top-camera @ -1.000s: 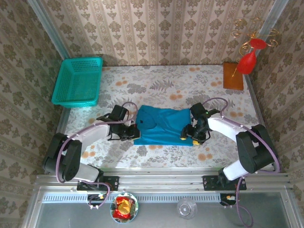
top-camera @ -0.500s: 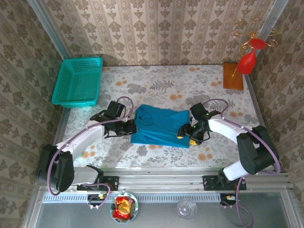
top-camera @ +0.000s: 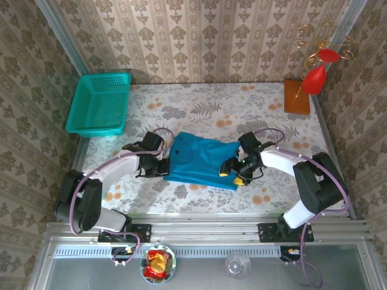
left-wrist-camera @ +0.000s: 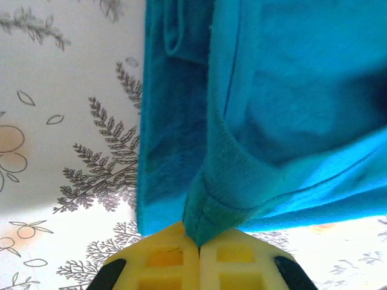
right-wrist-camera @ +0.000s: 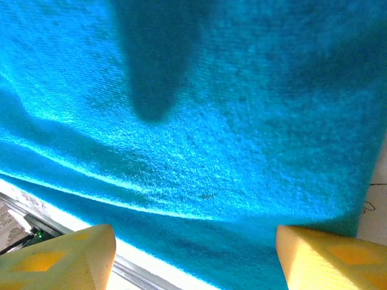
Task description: Fold the inside-out t-shirt
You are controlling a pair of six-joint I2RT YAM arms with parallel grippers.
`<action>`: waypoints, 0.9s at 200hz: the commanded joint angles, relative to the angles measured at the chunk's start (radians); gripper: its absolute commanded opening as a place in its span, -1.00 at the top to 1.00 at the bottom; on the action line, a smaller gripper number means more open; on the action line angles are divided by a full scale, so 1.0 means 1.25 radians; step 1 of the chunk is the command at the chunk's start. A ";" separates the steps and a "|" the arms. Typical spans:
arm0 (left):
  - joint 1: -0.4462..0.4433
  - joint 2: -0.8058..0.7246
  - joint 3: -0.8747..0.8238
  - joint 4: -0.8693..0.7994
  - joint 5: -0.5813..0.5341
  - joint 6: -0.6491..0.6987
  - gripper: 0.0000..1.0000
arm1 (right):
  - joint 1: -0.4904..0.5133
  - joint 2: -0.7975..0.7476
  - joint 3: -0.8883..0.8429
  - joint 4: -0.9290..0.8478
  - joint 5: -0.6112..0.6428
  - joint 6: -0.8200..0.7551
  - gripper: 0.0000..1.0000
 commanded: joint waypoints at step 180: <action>-0.080 -0.044 -0.018 -0.119 -0.172 -0.057 0.58 | 0.041 -0.079 0.084 -0.164 0.063 -0.029 -0.45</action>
